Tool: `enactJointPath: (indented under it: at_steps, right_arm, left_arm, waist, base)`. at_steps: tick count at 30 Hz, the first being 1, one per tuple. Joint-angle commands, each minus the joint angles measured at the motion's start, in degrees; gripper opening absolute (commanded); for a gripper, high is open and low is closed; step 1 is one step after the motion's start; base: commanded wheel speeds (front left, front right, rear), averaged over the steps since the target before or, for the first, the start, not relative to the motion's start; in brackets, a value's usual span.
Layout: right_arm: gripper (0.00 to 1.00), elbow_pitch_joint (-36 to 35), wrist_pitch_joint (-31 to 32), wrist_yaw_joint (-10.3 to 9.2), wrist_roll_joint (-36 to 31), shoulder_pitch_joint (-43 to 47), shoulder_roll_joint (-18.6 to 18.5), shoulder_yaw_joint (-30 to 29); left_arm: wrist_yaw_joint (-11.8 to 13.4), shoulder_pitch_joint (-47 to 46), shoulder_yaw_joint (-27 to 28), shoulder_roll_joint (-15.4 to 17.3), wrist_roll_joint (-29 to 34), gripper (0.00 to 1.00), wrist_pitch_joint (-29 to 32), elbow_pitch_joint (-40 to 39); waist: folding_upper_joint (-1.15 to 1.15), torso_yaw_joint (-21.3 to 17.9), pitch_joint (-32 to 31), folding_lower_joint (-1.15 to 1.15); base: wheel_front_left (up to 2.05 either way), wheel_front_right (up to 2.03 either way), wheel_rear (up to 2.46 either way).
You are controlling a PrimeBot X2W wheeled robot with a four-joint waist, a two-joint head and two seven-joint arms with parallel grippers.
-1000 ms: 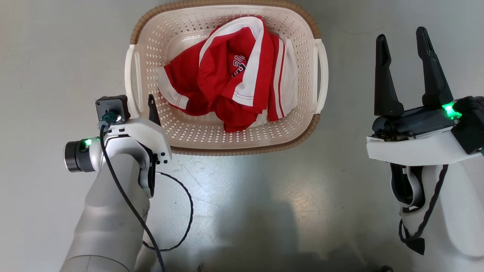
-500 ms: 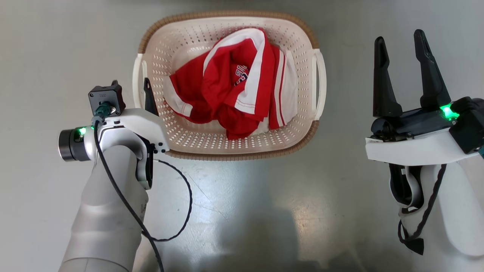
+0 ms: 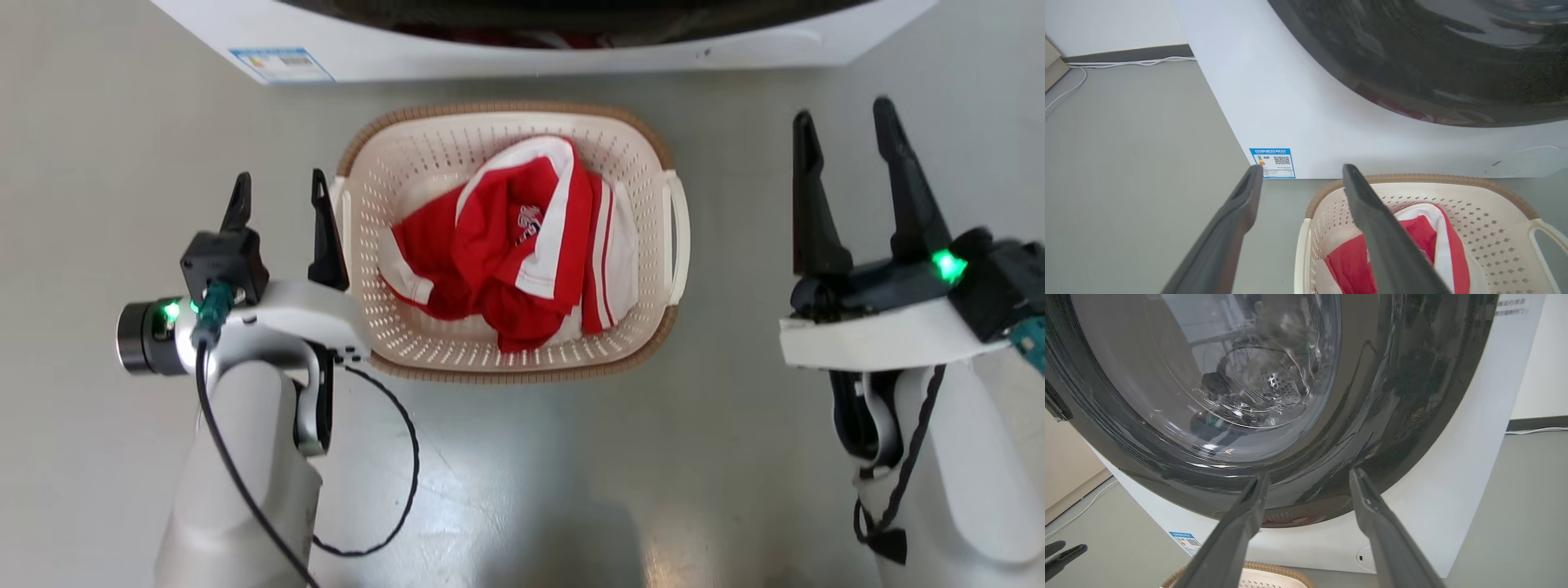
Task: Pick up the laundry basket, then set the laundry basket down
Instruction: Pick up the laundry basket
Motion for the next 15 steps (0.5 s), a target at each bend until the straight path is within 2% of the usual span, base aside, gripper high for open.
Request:
enactJointPath:
  at_steps: [1,8,15]
  right_arm:
    - [1.0,-0.9,-0.4,0.4,0.2,2.3,0.4,1.2]
    - [1.0,0.2,-0.4,0.4,1.1,6.1,0.4,1.1]
    - [1.0,0.6,-0.4,0.4,2.0,10.4,0.4,1.4]
  left_arm:
    - [0.7,2.5,1.2,1.3,0.6,1.0,-0.3,-2.5]
    - [2.6,11.6,-0.3,1.2,-0.5,1.0,-0.3,-14.9]
    - [3.4,19.0,-2.0,1.2,-0.1,1.0,-0.3,-20.5]
  waist:
    - [0.0,0.1,-1.6,0.0]
    - [0.0,-0.1,-8.0,0.0]
    - [0.0,-0.5,-14.0,0.0]
  base:
    - [0.0,0.0,0.0]
    - [0.0,0.0,0.0]
    - [0.0,0.0,0.0]
